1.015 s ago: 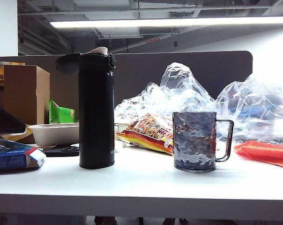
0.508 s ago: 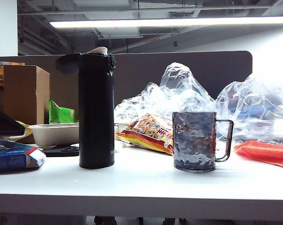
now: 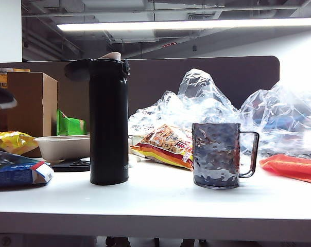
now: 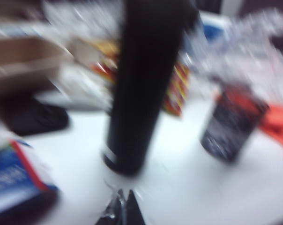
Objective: Pick up the black thermos, pour some water into the cup, then place the black thermos back on the table.
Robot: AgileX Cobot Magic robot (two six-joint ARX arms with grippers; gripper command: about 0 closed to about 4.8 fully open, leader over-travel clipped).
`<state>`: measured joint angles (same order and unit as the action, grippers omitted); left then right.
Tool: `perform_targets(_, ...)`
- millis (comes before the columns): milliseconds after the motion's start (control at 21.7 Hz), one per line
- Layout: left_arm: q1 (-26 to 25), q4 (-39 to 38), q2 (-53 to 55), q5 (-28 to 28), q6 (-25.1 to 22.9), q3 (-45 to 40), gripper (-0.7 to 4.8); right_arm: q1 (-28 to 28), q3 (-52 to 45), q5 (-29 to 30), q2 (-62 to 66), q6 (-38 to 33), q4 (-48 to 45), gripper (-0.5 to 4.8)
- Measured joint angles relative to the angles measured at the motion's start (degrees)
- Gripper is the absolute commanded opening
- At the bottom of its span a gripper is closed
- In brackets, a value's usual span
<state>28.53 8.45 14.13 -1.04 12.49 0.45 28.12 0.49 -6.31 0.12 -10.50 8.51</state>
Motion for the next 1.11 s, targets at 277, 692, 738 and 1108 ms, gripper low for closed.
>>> perform_targets(277,-15.96,-0.04,-6.86,0.02,0.00,0.00,-0.04,-7.93,0.00,0.28,0.00,0.00,0.02,0.19)
perform_targets(692,-25.79,0.20,-13.90,-0.02,0.00,-0.02,-0.04,-29.09,0.00,-0.13,0.00,0.00,0.09,0.19)
perform_targets(738,-25.88,0.20,-13.92,-0.02,0.00,-0.02,-0.04,-29.90,0.00,-0.17,0.00,0.00,0.00,0.19)
perform_targets(1108,-27.52,-0.35,-13.92,-0.22,0.00,-0.02,-0.04,-30.03,0.00,-0.11,0.00,0.00,0.02,0.19)
